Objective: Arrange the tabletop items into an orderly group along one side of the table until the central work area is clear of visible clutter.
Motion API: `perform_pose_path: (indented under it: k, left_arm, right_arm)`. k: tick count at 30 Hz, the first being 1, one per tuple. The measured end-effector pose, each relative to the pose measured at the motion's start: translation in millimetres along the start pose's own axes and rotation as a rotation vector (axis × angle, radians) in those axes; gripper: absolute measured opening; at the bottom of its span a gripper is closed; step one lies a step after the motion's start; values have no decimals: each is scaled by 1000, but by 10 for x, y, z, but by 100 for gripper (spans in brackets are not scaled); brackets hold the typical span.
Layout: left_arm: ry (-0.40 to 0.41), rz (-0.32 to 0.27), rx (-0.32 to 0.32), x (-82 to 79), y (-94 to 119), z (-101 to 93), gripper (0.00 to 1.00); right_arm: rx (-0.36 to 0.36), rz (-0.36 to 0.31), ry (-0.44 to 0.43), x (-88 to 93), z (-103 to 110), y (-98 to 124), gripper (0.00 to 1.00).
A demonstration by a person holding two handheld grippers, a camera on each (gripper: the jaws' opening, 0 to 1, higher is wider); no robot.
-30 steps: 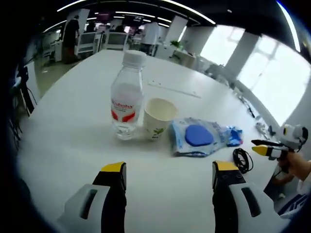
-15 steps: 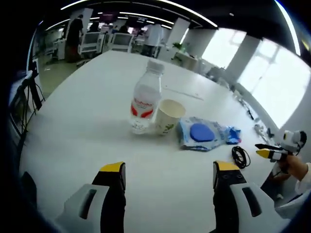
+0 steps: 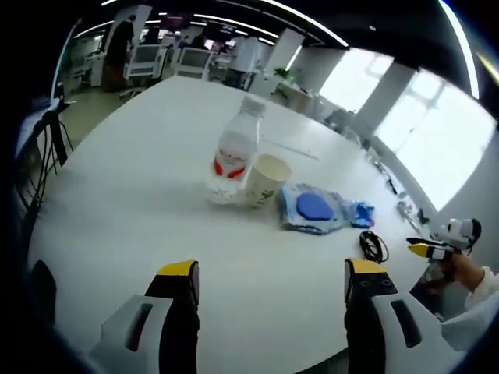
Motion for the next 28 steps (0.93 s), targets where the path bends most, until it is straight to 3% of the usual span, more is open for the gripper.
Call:
perform_pose_path:
  k: [9, 19, 28]
  left_arm:
    - [-2, 16, 4, 109, 122, -11, 77]
    - [18, 12, 5, 135, 165, 27, 76]
    - [34, 17, -6, 190, 177, 75, 76]
  right_arm:
    - [-13, 15, -8, 114, 61, 145, 76]
    - [-17, 36, -37, 275, 101, 129, 76]
    - [-8, 58, -49, 313, 119, 168, 75]
Point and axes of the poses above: the point that each gripper's makers call its tool centre point, and the gripper's own axes: y roughly backward along the fingers, z roughly to its left, x roughly out of its underside, the point moved 6 cm from there along y, roughly backward along the fingers, and after that the axes turned 8 degrees about z, right-handed, at the moved point
